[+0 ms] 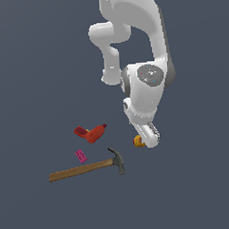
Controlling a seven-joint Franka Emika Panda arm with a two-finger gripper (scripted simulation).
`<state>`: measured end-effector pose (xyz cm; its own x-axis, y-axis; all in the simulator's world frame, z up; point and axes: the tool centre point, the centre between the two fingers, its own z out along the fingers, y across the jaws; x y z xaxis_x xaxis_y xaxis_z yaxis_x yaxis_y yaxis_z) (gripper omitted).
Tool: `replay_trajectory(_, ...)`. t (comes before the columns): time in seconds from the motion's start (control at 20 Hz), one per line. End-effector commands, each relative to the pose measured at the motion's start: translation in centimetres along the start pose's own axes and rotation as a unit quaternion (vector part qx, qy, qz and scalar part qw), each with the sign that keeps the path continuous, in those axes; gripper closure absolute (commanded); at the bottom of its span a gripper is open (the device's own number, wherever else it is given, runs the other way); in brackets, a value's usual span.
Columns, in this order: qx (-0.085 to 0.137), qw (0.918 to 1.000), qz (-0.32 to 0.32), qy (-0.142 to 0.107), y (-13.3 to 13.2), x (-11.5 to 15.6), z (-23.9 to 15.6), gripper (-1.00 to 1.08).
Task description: Pick up a designated object from a clutter of objects.
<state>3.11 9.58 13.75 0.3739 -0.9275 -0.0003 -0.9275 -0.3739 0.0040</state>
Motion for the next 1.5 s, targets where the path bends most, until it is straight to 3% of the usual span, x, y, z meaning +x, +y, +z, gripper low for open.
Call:
replay_trajectory(0.0,0.0,0.9996,0.03,0.0,-0.1,-0.4,0.9,-0.92)
replay_trajectory(0.7,0.002,0.9886,0.151,0.0,-0.4,-2.2,4.7,-0.92)
replay_trajectory(1.45,0.002,0.9858,0.168,0.0,-0.4,-2.5,6.4,-0.92)
